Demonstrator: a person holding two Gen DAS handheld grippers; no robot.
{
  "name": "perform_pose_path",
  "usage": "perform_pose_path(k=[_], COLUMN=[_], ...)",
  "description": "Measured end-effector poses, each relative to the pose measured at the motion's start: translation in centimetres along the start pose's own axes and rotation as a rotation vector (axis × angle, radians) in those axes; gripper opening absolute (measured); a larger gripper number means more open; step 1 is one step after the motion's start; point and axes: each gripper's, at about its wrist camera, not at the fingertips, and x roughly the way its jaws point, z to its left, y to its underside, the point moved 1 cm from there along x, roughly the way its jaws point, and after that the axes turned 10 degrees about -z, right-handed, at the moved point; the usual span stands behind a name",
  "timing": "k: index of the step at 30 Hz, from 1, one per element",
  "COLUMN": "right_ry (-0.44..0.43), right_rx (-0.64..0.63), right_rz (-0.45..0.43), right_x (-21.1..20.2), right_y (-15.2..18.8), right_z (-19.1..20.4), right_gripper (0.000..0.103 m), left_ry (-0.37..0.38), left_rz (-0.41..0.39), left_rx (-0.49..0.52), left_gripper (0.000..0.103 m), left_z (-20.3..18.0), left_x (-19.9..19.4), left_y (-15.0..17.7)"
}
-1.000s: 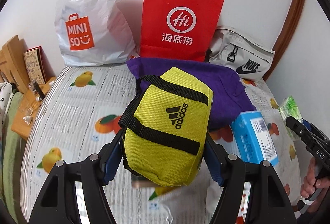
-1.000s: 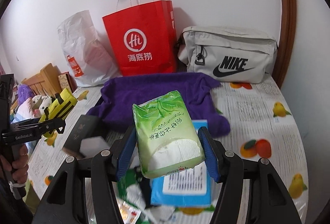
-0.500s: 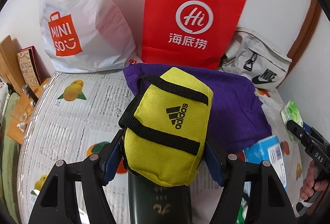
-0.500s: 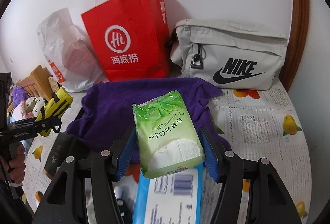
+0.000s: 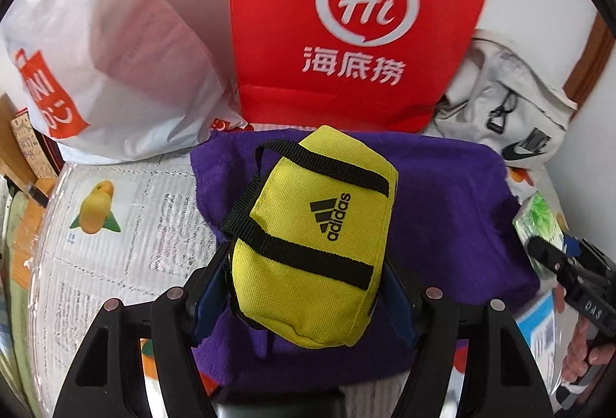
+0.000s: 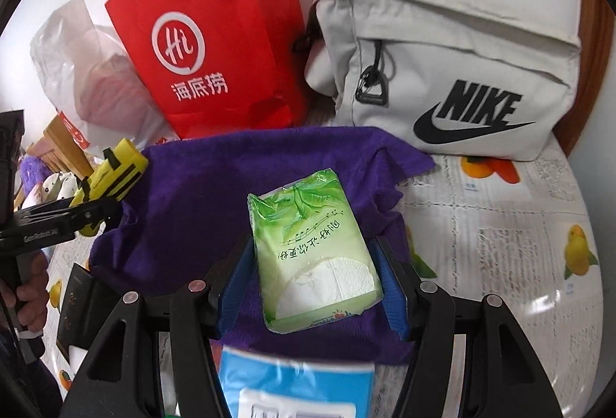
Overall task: Organize soft objects
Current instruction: 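Carry the pouch with the left gripper while the right carries the tissue pack onto the purple towel, then open both grippers to release the pouch and tissue pack on the towel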
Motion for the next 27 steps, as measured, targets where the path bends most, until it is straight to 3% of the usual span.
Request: perform_pose_path(k=[17,19,20,21,27], right_ry=[0.000,-0.003,-0.004,-0.009,-0.012], right_rx=[-0.015,-0.014,-0.009,0.002,0.011], right_rz=[0.137,0.141,0.141,0.143,0.128], right_x=[5.6,5.9,6.0,6.1,5.6], right_y=[-0.1,-0.2,-0.3,-0.3,-0.4], right_z=[-0.3,-0.2,-0.2,-0.3,-0.2], right_gripper=[0.061,0.068,0.077,0.080,0.081], left_ry=[0.019,0.024,0.024,0.029,0.043], left_rz=[0.097,0.090,0.091,0.094,0.081], left_rx=[-0.033,-0.028,-0.028,-0.032,-0.041], left_gripper=[0.071,0.073,0.075,0.079,0.081], left_z=[0.5,0.3,0.2,0.2,0.1], left_x=[5.3,5.4,5.6,5.6,4.6], left_y=[-1.2,-1.3,-1.3,-1.3,-1.4])
